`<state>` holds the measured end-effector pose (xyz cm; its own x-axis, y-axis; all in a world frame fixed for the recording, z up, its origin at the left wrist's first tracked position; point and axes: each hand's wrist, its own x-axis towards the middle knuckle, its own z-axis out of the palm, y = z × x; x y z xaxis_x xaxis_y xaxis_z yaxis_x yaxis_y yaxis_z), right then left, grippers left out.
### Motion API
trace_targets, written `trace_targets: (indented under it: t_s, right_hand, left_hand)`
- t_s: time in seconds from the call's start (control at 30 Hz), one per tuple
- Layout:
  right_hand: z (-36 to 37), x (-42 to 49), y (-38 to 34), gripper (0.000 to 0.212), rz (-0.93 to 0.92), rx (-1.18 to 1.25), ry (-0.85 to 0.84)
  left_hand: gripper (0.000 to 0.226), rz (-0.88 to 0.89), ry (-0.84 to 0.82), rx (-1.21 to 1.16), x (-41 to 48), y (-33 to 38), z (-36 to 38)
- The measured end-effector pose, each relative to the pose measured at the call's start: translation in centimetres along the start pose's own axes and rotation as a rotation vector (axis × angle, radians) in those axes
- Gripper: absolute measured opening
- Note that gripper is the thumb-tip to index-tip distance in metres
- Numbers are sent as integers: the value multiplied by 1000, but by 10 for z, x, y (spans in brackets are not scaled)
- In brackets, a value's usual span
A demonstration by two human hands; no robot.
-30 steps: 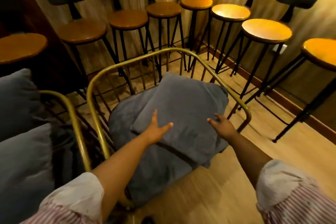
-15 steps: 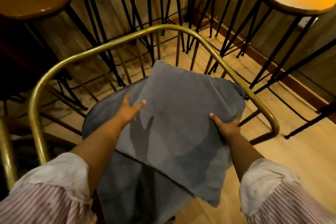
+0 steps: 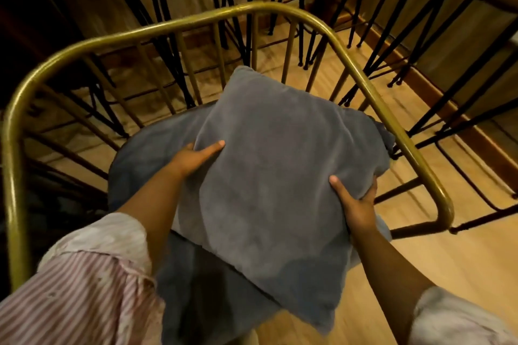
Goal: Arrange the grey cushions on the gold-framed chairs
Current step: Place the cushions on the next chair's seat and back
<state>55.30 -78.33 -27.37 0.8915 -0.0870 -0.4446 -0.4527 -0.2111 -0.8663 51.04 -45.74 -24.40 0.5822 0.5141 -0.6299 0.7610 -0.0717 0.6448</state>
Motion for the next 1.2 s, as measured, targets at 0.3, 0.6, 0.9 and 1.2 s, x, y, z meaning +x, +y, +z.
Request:
trace_targets:
  t_s: [0.3, 0.6, 0.9, 1.2]
  right_hand:
    - [20, 12, -74, 88, -180, -180, -384]
    - [33, 25, -58, 92, -98, -396, -501]
    - [26, 26, -46, 98, -54, -298, -385]
    - [30, 16, -54, 82, -98, -309, -382]
  left_hand:
    - [86, -145, 103, -195, -108, -85, -19]
    - [79, -354, 85, -313, -125, -142, -10]
    - [94, -273, 289, -635, -109, -142, 20]
    - [95, -229, 407, -580, -122, -141, 19]
